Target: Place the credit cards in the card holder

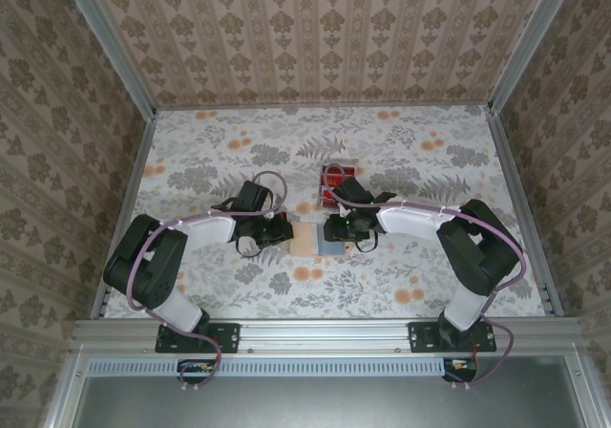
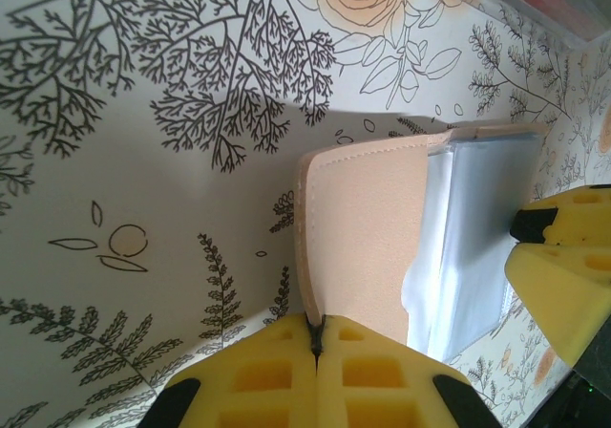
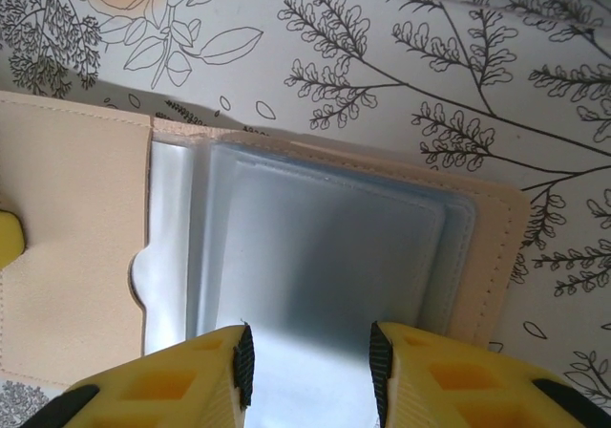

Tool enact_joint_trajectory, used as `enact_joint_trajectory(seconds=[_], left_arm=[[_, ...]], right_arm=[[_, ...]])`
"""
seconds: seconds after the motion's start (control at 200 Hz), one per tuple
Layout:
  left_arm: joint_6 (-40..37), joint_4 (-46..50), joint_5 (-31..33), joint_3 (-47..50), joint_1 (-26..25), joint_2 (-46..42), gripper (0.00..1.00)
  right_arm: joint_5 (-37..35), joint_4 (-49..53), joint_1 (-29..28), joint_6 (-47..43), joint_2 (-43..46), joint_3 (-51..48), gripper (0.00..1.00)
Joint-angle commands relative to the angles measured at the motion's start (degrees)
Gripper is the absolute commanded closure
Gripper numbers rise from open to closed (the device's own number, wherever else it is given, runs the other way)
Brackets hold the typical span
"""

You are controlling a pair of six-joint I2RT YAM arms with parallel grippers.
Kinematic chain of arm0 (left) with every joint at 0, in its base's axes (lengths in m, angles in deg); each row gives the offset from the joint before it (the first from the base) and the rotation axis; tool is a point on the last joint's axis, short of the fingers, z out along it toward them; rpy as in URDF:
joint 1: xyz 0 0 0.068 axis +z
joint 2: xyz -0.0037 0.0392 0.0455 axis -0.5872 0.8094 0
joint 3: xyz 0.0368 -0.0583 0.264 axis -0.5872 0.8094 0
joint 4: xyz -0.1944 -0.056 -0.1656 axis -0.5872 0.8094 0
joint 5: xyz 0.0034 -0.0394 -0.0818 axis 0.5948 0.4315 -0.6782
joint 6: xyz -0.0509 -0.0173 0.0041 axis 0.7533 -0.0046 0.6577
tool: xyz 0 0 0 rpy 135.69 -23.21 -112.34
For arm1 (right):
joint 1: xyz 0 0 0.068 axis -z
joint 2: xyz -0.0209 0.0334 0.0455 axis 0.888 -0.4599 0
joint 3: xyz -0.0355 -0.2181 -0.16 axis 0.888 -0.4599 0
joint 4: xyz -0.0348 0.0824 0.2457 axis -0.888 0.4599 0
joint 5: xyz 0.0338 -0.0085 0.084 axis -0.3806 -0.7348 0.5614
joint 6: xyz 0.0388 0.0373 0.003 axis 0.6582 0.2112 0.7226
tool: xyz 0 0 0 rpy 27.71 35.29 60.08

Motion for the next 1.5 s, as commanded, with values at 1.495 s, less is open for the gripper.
enact_joint_trajectory(seconds=[1.495], left_arm=[[3.7,-7.4,-1.6,2.2,-0.8,3.9,1.0]], right_arm=[[16.2,-11.1,-4.5,6.0,-11.1,11.0,0.58]])
